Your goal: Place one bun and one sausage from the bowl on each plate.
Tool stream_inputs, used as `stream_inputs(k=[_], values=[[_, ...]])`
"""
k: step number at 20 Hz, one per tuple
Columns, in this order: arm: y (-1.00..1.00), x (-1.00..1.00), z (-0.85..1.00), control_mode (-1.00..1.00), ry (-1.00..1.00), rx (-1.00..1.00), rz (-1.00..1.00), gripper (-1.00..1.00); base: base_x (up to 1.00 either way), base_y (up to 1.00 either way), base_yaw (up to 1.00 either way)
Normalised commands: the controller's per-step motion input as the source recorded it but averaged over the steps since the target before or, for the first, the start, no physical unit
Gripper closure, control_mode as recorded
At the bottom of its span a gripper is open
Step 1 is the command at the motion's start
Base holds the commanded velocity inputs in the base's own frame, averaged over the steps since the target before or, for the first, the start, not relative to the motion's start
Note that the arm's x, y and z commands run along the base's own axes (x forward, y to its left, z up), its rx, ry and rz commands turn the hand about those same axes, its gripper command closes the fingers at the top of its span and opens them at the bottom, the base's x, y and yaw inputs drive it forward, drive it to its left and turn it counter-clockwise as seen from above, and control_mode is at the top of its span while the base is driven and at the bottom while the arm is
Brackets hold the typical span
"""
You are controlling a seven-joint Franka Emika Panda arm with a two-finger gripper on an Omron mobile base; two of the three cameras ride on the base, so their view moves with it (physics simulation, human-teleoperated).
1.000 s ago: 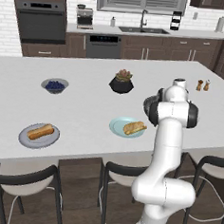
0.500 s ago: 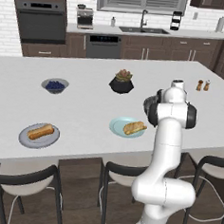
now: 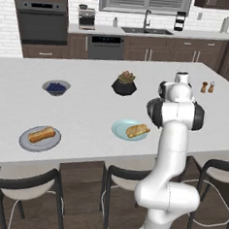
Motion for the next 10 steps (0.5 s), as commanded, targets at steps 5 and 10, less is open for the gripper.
stream_inputs(k=[5,10], values=[[1.0,-0.5,0.89,-1.0,-0.28,0.0,0.0,1.0,0.0,0.0,0.0],[1.0,-0.9,0.28,-1.0,-0.3,0.0,0.0,1.0,0.0,0.0,0.0]])
